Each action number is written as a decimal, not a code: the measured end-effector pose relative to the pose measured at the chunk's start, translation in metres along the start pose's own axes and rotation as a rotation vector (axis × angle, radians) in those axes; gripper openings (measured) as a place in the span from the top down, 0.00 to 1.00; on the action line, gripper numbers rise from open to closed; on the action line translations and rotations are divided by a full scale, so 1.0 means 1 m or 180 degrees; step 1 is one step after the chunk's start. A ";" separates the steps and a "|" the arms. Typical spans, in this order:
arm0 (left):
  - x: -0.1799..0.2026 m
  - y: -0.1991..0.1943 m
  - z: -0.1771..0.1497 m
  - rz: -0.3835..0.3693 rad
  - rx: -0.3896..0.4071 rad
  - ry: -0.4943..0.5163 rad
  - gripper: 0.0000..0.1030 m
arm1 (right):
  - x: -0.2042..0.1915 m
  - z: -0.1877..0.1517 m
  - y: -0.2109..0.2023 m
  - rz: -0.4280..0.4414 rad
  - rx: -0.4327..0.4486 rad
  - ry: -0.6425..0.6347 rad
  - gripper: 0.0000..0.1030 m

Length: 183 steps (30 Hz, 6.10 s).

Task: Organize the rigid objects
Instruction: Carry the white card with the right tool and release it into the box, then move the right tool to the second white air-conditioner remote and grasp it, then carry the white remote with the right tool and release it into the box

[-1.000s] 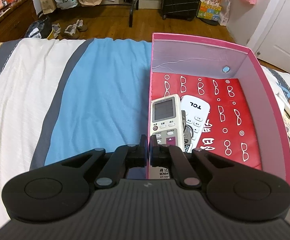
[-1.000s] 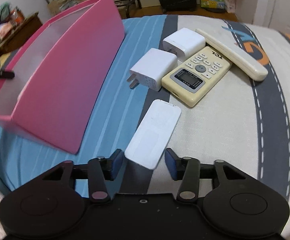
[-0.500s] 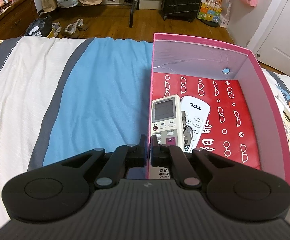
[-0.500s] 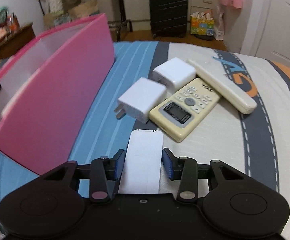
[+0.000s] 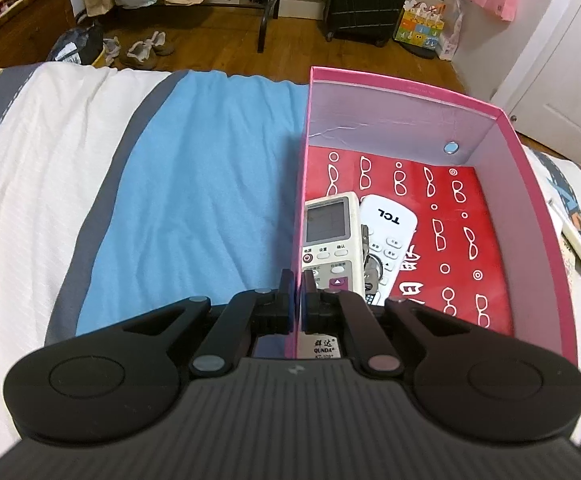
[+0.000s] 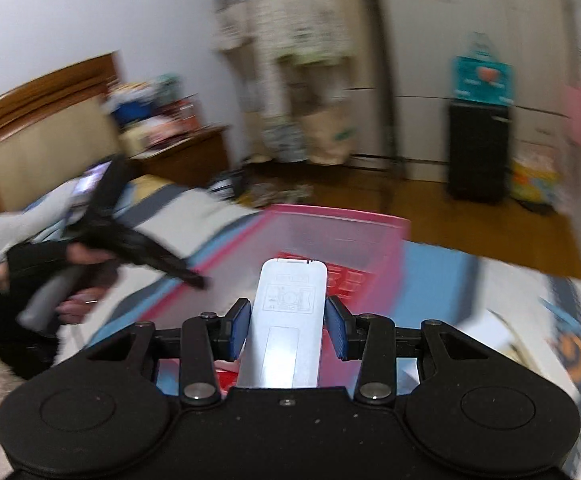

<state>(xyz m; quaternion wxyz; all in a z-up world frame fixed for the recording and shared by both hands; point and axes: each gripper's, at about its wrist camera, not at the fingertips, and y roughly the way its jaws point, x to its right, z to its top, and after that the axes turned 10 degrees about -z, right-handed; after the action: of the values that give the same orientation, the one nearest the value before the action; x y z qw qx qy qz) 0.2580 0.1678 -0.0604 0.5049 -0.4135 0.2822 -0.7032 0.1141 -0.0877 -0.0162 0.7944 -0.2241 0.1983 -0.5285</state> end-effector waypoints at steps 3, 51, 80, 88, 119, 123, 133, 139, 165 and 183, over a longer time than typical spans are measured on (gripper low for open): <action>0.000 0.000 -0.001 0.0002 0.0011 0.0019 0.97 | -0.026 0.008 0.029 0.0162 -0.0204 -0.0239 0.56; 0.011 0.008 -0.001 0.0245 -0.0062 0.0163 0.97 | 0.195 -0.039 0.094 -0.1288 -0.1056 -0.0291 0.23; 0.009 0.012 -0.002 0.0221 -0.0091 0.0157 0.97 | 0.251 -0.050 0.099 -0.0724 -0.1259 0.1384 0.93; 0.009 0.011 -0.002 0.0225 -0.0091 0.0165 0.97 | 0.231 -0.043 0.117 -0.1110 -0.1089 0.0639 0.62; 0.009 0.011 -0.003 0.0198 -0.0091 0.0149 0.96 | 0.296 -0.060 0.096 -0.1524 -0.1256 0.1676 0.72; 0.008 0.012 -0.002 0.0198 -0.0093 0.0144 0.96 | 0.273 -0.060 0.107 -0.1824 -0.1387 0.1002 0.60; 0.006 0.013 -0.002 0.0175 -0.0080 0.0080 0.97 | 0.281 -0.055 0.112 -0.1648 -0.1226 0.1173 0.49; 0.003 0.010 -0.001 0.0141 -0.0032 -0.0010 0.98 | 0.269 -0.054 0.124 -0.1577 -0.1253 0.0948 0.44; 0.002 0.011 0.000 0.0163 -0.0035 -0.0015 0.97 | 0.124 0.011 0.008 -0.1038 -0.0201 0.0543 0.44; -0.005 0.009 -0.003 0.0001 0.0000 -0.0103 0.97 | -0.032 0.016 0.146 -0.0001 -0.1025 0.0701 0.44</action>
<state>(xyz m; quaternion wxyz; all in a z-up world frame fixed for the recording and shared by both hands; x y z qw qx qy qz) 0.2603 0.1698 -0.0711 0.5095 -0.4248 0.2740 -0.6963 0.2205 -0.0065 -0.0833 0.7217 -0.2892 0.3660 -0.5114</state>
